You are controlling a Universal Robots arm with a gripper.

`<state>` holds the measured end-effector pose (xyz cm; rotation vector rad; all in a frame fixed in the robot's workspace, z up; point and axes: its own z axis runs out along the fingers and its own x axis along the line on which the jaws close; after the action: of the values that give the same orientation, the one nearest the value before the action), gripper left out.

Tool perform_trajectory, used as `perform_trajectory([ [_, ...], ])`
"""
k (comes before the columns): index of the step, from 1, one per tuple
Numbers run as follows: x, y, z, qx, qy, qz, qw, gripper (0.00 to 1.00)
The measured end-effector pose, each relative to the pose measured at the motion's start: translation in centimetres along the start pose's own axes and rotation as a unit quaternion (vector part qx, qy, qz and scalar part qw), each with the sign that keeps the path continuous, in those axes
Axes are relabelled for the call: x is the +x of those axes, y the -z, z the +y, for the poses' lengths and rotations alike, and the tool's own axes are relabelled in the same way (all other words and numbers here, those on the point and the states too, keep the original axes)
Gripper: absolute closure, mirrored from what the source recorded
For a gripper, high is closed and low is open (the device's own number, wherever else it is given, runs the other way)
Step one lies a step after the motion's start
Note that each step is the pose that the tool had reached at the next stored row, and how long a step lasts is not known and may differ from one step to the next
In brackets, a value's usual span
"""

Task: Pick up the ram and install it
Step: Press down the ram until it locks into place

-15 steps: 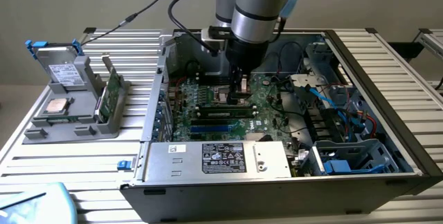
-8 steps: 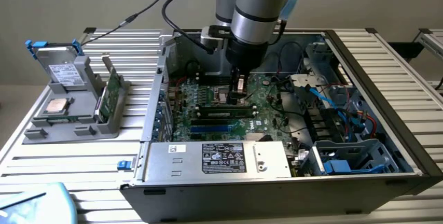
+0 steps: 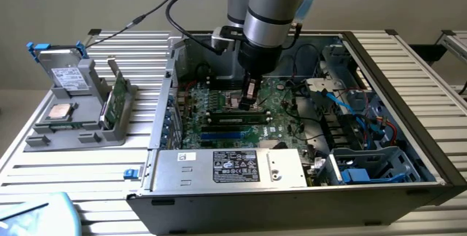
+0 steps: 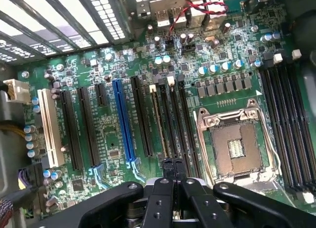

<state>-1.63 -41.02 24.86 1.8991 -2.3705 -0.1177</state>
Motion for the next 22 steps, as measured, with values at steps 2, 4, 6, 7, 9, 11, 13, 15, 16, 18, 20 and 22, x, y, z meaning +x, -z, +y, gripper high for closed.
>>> perform_trajectory([
  [2, 0.00, -0.01, 0.00, 0.0014, -0.009, 0.0053, 0.9999, 0.89],
  [4, 0.00, 0.00, 0.00, 0.0040, -0.015, 0.0152, 0.9998, 0.89],
  [6, 0.00, -0.01, 0.00, 0.0070, -0.022, 0.0260, 0.9994, 0.89],
  [7, 0.00, -0.01, 0.00, 0.0083, -0.025, 0.0309, 0.9992, 0.89],
  [9, 0.00, -0.01, 0.00, 0.0092, -0.034, 0.0359, 0.9987, 0.89],
  [11, 0.00, 0.00, 0.01, 0.0091, -0.045, 0.0374, 0.9982, 0.89],
  [13, 0.00, 0.00, 0.01, 0.0084, -0.057, 0.0367, 0.9976, 0.89],
  [15, 0.00, -0.01, 0.00, 0.0076, -0.070, 0.0357, 0.9969, 0.89],
  [16, 0.00, -0.01, 0.01, 0.0073, -0.076, 0.0353, 0.9965, 0.89],
  [18, 0.00, -0.01, 0.01, 0.0066, -0.089, 0.0345, 0.9954, 0.89],
  [20, 0.00, 0.00, 0.01, 0.0060, -0.101, 0.0335, 0.9943, 0.89],
  [22, 0.00, 0.00, 0.01, 0.0056, -0.113, 0.0324, 0.9931, 0.89],
])
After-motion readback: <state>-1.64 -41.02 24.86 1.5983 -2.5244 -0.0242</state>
